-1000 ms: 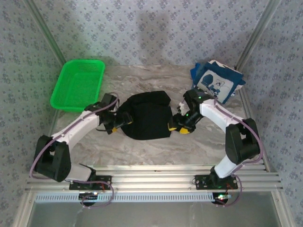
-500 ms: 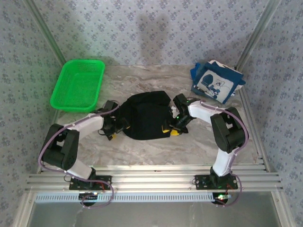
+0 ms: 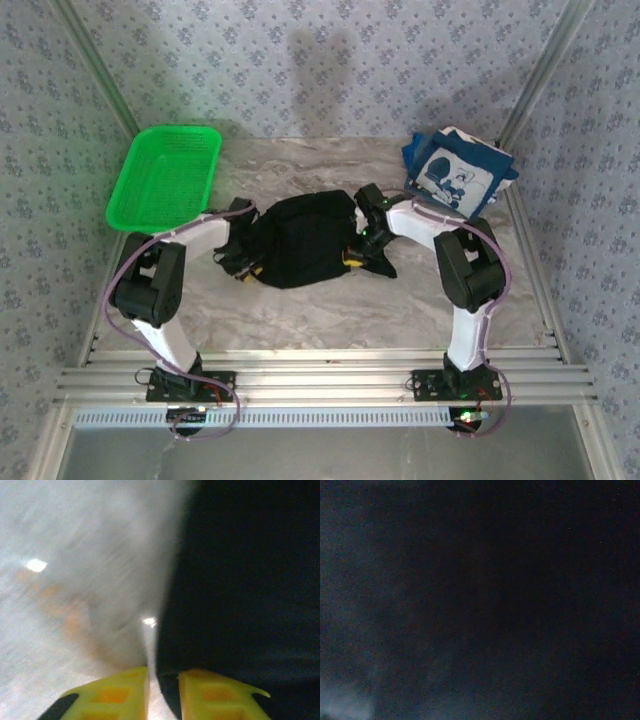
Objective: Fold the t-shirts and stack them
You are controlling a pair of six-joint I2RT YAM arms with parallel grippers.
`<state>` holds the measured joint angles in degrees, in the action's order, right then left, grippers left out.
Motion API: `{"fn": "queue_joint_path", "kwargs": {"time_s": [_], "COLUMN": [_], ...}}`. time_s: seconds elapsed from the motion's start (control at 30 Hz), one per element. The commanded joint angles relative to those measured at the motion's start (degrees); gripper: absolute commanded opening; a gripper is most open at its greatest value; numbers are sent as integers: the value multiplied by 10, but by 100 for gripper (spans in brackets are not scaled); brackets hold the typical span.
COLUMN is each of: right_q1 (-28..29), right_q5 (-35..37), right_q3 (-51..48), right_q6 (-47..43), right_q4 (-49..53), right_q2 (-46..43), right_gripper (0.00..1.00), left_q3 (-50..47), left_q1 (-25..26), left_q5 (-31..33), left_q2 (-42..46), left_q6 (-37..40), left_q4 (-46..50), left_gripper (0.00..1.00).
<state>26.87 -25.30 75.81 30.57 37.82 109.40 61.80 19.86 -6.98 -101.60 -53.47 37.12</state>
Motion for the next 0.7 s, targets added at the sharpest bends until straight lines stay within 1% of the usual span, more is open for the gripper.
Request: {"fn": "queue_joint_path", "kwargs": {"time_s": [0.0, 0.13, 0.3, 0.43, 0.53, 0.67], "right_q1": [-11, -28, -56, -82, -94, -101], "right_q5": [-16, -50, -80, -117, -155, -214], "right_q3": [68, 135, 193, 238, 281, 332], "right_q6": [-5, -14, -11, 29, 48, 72], "right_q4": [37, 105, 149, 124, 103, 83], "right_q2": [-39, -73, -113, -138, -138, -128], "right_gripper": [2, 0, 0, 0, 0, 0], "left_q3": [52, 72, 77, 117, 166, 203], "left_q1": [-6, -16, -36, -52, -59, -65], "left_q5": [40, 58, 71, 72, 72, 65], "left_q2": [-22, 22, 111, 163, 175, 189], "left_q6": [36, 49, 53, 71, 91, 104], "left_q4": [-196, -167, -145, -117, -94, -79], "left_gripper": [4, 0, 0, 0, 0, 0]}}
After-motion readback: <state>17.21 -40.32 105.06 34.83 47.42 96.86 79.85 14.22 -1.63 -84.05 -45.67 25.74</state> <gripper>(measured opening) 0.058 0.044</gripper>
